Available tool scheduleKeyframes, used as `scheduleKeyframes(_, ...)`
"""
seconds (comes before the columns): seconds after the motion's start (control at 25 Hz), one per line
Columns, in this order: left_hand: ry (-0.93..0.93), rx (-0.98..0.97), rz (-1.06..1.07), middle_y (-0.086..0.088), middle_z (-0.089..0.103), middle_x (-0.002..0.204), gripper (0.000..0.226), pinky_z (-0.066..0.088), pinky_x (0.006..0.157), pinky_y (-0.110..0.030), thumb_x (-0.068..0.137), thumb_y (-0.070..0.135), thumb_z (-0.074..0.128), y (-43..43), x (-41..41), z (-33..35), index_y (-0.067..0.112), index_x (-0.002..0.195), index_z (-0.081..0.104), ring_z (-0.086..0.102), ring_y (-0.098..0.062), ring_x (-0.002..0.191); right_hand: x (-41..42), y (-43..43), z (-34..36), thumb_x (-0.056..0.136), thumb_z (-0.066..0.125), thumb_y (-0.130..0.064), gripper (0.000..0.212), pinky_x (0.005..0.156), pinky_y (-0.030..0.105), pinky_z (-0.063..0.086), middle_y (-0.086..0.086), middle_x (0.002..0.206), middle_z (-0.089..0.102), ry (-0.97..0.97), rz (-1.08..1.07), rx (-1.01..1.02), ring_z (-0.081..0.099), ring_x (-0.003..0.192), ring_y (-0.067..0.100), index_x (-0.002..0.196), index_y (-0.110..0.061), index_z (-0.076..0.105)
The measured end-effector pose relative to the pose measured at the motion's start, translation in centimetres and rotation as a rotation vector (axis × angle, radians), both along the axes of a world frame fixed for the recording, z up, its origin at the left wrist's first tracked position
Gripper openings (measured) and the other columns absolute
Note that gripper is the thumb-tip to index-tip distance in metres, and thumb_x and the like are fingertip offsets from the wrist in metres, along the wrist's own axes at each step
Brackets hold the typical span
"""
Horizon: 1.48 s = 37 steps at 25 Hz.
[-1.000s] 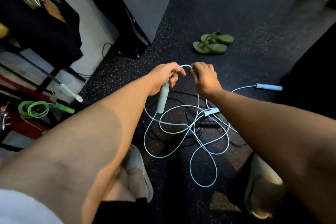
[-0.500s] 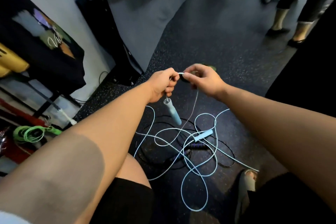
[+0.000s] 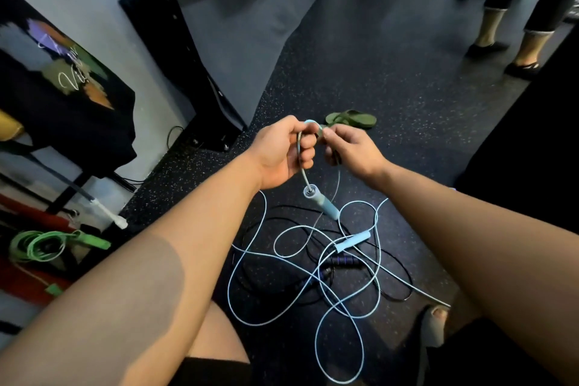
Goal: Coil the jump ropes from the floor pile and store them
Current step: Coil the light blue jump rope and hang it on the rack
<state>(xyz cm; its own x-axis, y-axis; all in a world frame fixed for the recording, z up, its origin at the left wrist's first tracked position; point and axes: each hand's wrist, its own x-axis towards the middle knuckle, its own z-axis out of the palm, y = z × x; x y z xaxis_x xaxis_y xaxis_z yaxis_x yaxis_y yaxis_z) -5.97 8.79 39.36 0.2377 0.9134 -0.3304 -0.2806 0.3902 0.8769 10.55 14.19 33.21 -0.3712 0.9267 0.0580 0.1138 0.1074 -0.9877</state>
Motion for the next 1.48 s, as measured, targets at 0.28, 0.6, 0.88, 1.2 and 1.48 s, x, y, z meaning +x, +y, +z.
scheduleKeyframes(0.28,-0.223,0.097,0.101,-0.011,0.074,0.112,0.030,0.055,0.096,-0.035,0.108,0.015,0.030,0.5,-0.9,-0.2,0.007,0.115,0.058,0.070,-0.026,0.108,-0.8,-0.6,-1.7,0.098,0.049,-0.035,0.025,0.060,0.047,0.049,0.002,0.061,0.054,-0.247,0.061,0.143,0.050,0.056,0.021,0.092,-0.012,0.056)
scheduleKeyframes(0.6,-0.098,0.167,0.395,-0.020,0.058,0.140,0.042,0.047,0.103,-0.035,0.105,0.004,0.031,1.8,-2.3,-0.9,-0.006,0.145,0.038,0.053,-0.031,0.134,-1.2,-2.7,-0.1,0.102,0.047,-0.032,0.027,0.063,0.034,0.046,-0.001,0.065,0.061,-0.667,0.283,0.269,0.054,0.058,0.015,0.084,-0.018,0.062)
scheduleKeyframes(0.88,0.373,0.181,0.238,-0.009,0.073,0.115,0.031,0.048,0.106,-0.031,0.101,0.001,0.041,1.2,-1.1,-2.3,0.001,0.129,0.056,0.065,-0.022,0.118,-0.6,-3.0,1.8,0.102,0.047,-0.033,0.030,0.069,0.035,0.047,-0.004,0.077,0.067,-0.660,0.314,0.529,0.060,0.069,0.012,0.096,-0.011,0.067)
scheduleKeyframes(1.2,0.535,0.107,-0.197,-0.014,0.072,0.070,0.034,0.057,0.068,-0.030,0.088,-0.001,0.028,-1.1,0.3,-2.2,-0.005,0.082,0.061,0.071,-0.029,0.064,1.5,-1.4,3.8,0.089,0.068,-0.043,0.026,0.059,0.027,0.042,-0.011,0.065,0.057,-0.572,0.247,0.592,0.054,0.062,0.012,0.076,-0.021,0.059)
scheduleKeyframes(1.48,0.274,0.040,-0.153,-0.004,0.044,0.049,0.034,0.050,0.081,-0.039,0.093,0.014,0.025,-0.9,1.2,-1.7,0.007,0.078,0.054,0.050,-0.026,0.047,2.8,-0.5,2.4,0.097,0.059,-0.038,0.033,0.054,0.022,0.029,-0.006,0.062,0.041,-0.485,0.068,0.431,0.036,0.055,0.005,0.072,-0.018,0.050)
